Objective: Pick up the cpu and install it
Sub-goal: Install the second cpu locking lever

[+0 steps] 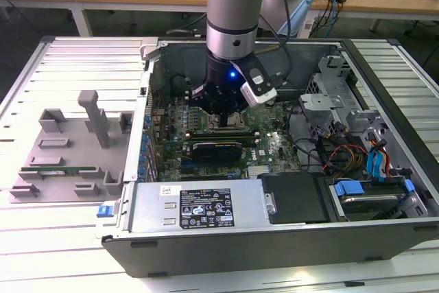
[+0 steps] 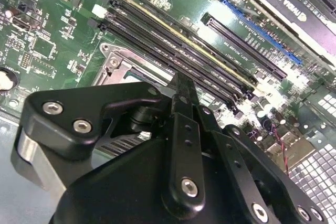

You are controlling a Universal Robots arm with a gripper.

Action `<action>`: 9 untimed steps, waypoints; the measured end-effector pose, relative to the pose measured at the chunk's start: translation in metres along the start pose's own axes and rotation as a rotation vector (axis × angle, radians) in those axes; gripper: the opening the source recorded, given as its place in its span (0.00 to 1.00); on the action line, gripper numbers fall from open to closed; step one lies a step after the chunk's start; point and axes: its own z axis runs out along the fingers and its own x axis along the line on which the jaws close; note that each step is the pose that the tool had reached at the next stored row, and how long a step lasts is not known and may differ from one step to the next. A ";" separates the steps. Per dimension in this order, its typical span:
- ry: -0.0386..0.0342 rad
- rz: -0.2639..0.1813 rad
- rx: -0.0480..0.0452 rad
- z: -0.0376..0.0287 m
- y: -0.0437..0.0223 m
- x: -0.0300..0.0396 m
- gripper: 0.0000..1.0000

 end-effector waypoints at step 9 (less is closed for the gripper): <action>0.0001 -0.001 -0.0003 0.0031 0.0000 0.0001 0.11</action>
